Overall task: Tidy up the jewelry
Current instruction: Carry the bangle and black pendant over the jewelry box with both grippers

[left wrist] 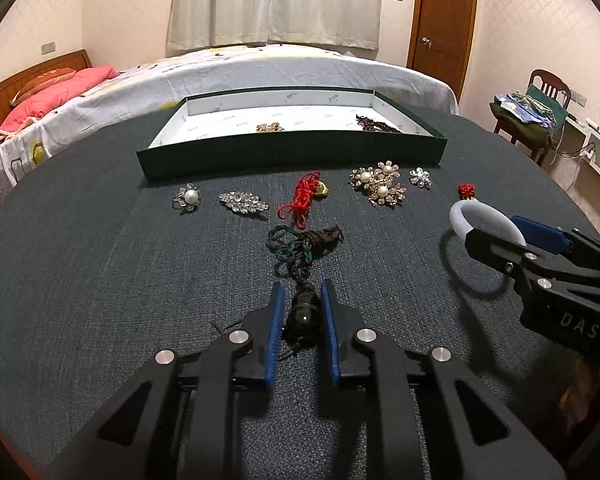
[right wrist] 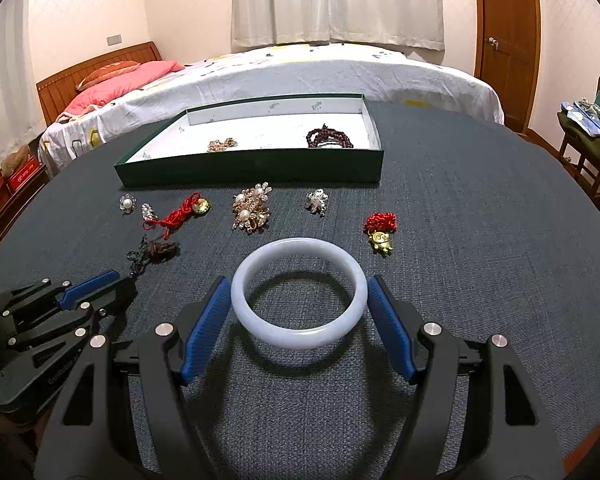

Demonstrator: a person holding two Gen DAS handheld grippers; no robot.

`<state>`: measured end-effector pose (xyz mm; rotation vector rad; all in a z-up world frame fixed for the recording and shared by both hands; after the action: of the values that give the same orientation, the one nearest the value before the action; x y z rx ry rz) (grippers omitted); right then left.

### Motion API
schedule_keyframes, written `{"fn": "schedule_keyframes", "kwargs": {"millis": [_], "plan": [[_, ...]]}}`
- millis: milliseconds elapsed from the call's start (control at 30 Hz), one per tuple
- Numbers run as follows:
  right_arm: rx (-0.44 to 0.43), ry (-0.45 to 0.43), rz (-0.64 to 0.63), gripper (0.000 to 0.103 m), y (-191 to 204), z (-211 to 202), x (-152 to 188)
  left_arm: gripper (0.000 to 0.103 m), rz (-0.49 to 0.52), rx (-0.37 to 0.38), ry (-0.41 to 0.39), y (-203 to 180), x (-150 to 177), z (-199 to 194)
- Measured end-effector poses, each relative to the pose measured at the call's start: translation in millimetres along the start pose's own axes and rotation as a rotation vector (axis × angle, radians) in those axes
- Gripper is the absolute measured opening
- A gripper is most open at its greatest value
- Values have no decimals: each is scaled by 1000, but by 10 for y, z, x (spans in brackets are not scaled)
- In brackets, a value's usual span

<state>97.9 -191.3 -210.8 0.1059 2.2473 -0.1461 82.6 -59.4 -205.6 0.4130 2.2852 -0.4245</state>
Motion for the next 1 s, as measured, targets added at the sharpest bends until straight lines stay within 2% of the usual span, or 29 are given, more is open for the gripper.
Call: {"fn": "schedule_keyframes", "kwargs": {"millis": [433, 767, 1000], "plan": [[-6, -13, -7, 69, 39, -22, -6, 17, 8, -13, -11, 6, -1, -33], [-15, -48, -6, 69, 79, -121, -88, 17, 10, -44, -88, 71, -180, -206], [-11, -108, -27, 69, 129, -253, -255, 17, 31, -55, -157, 69, -403, -343]]}}
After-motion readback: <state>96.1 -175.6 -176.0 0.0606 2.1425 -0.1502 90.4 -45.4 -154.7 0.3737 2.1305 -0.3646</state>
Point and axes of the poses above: each gripper's, at about its wrist camera, not at the fingertips, and z roughly the way its jaws point, y to its left, x to its underside, the point moved 5 cm from there along z, roughly the way its jaws point, and after that the axes turned 9 degrees about x, right-handed, at the moved point
